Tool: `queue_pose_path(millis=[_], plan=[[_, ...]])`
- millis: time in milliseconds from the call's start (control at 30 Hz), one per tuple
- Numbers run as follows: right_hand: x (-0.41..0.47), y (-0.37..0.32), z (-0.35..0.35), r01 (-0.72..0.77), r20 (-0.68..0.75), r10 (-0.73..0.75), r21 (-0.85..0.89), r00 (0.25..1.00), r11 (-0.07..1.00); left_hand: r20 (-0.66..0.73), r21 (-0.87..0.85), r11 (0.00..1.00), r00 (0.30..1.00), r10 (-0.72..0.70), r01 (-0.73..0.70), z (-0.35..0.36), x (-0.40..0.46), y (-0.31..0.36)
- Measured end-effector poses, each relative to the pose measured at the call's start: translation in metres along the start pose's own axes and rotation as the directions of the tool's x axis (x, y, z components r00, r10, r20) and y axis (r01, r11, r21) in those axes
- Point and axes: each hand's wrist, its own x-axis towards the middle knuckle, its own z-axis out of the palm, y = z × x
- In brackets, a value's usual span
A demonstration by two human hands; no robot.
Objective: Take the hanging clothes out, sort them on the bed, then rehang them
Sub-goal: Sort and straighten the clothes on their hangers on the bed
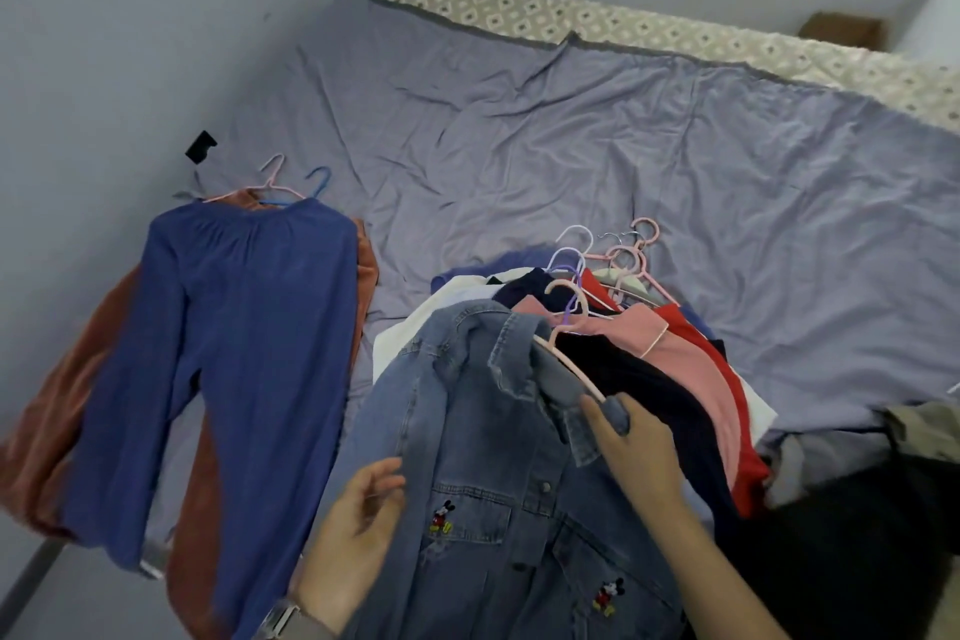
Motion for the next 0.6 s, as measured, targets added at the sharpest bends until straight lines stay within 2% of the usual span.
queue_pose_path(millis=[67,133,233,300,400,467,600], plan=[[-0.038,-0.008,-0.009,0.042,0.044,-0.049,0.14,0.998,0.989,-0.043,0.118,0.982,0.987,0.155,-0.149,-0.005,-0.01,0.005],[-0.072,-0.021,-0.025,0.067,0.137,-0.099,0.221,0.986,0.973,-0.066,0.253,0.914,0.937,0.343,-0.316,-0.015,-0.02,0.016],[-0.118,-0.036,-0.05,0.079,0.244,-0.152,0.285,0.958,0.955,0.032,0.511,0.701,0.826,0.562,-0.497,-0.029,-0.033,0.032],[-0.149,-0.049,-0.066,0.112,0.218,-0.184,0.306,0.958,0.945,0.142,0.591,0.571,0.771,0.621,-0.57,-0.038,-0.048,0.042],[-0.198,-0.074,-0.084,0.163,0.101,-0.2,0.294,0.975,0.942,0.251,0.54,0.508,0.704,0.664,-0.671,-0.058,-0.076,0.047],[-0.232,-0.091,-0.09,0.192,0.039,-0.208,0.253,0.977,0.948,0.214,0.48,0.515,0.664,0.716,-0.71,-0.077,-0.101,0.047],[-0.302,-0.116,-0.094,0.244,-0.026,-0.243,0.184,0.97,0.952,0.145,0.361,0.598,0.676,0.722,-0.716,-0.13,-0.165,0.031]])
